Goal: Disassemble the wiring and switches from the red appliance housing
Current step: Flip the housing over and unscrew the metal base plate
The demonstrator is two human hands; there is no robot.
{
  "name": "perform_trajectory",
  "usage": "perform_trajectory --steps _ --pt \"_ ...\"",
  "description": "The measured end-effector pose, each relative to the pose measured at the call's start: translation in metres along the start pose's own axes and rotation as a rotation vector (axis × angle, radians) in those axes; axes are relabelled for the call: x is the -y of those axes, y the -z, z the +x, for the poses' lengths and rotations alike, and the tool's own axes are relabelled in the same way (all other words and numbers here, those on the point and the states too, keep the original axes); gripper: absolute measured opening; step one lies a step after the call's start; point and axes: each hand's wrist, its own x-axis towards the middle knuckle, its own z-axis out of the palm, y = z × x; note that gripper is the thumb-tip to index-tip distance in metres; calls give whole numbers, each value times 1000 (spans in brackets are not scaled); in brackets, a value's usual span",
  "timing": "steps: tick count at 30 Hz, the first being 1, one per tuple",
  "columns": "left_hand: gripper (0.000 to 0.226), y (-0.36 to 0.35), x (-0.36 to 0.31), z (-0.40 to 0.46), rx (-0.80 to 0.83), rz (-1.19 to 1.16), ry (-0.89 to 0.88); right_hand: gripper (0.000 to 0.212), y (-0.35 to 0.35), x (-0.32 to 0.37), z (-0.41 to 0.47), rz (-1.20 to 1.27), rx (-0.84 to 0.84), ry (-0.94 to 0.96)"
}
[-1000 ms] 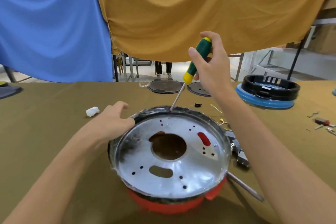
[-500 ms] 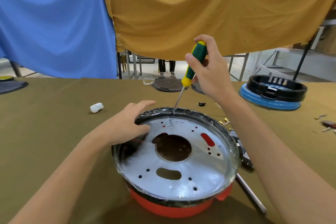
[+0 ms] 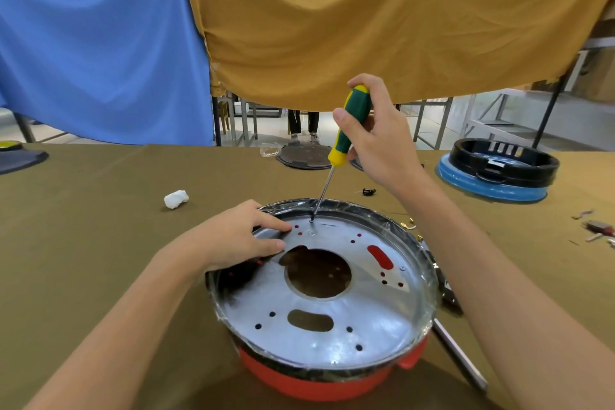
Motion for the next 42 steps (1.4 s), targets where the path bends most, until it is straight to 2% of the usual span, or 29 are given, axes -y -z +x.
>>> perform_trajectory --steps 14,21,26,31,34,39,42 --pt "36 -1 6 5 -5 -13 -22 36 1 -5 -1 -34 -22 -33" --pt "36 -3 8 7 1 -16 -7 35 -3 16 3 -46 144 56" --pt "34 5 8 13 51 31 -27 35 -17 34 3 -151 169 96" --pt "17 19 -3 34 71 39 -91 38 -26 45 7 -311 102 97" --pt "22 11 -1 42 31 -50 -127 35 -21 39 7 -301 64 50" --pt "23 4 6 44 16 -85 -125 34 -18 40 11 -254 132 23" --pt "22 3 6 43 14 -100 -137 32 -12 42 16 -214 234 46"
